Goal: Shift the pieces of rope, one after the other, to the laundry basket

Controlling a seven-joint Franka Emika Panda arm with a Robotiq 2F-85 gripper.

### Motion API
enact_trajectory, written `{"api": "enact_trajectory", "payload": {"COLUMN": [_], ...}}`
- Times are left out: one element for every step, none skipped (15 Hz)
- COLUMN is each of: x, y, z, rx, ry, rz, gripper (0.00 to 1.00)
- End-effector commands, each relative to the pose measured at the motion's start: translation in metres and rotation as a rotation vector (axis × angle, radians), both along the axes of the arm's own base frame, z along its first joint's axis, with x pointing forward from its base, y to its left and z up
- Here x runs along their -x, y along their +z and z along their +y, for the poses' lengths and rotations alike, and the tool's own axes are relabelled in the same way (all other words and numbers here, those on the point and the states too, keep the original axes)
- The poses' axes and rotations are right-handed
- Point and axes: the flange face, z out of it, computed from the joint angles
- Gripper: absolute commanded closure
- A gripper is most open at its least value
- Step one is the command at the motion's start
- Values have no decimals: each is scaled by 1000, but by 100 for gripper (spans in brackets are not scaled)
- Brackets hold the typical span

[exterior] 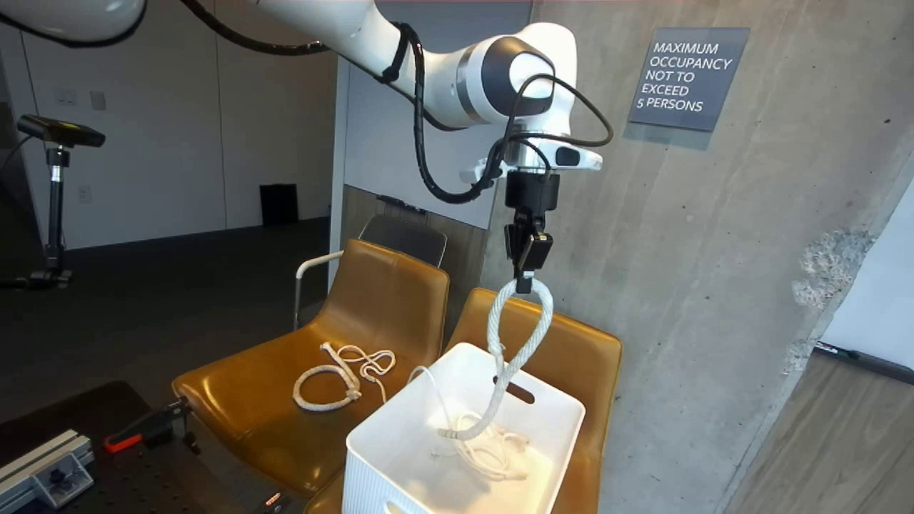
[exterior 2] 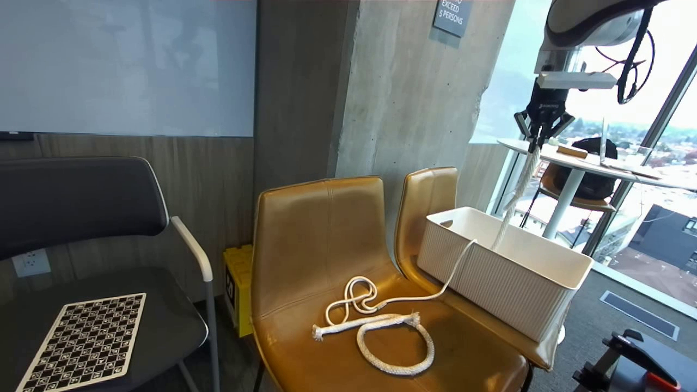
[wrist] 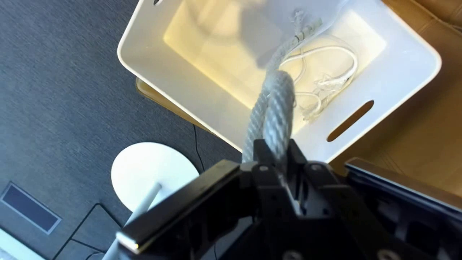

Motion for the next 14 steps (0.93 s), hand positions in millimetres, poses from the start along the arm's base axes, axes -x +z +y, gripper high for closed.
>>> {"api": "enact_trajectory", "payload": {"x": [-2, -4, -8, -10, -11, -12, -11, -8, -2, 7, 17, 27, 35, 37], "y": [-14, -18, -19, -20, -23, -31, -38, -47, -55, -68, -81, -100, -114, -131], "z": [12, 25, 48, 71, 106, 128, 155, 183, 212, 238, 263, 287, 307, 325], "rx": [-35, -36, -37, -42, -53, -39, -46, -56, -68, -80, -89, -100, -112, -122], "ry": [17, 38, 79, 126, 202, 255, 313, 371, 429, 485, 533, 570, 603, 632], "rz": [5, 6, -4, -20, -54, -70, -81, -87, -88, -85, -77, -68, -57, -46], "gripper": [56, 48, 41, 35, 27, 20, 12, 5, 1, 0, 0, 0, 0, 0]}}
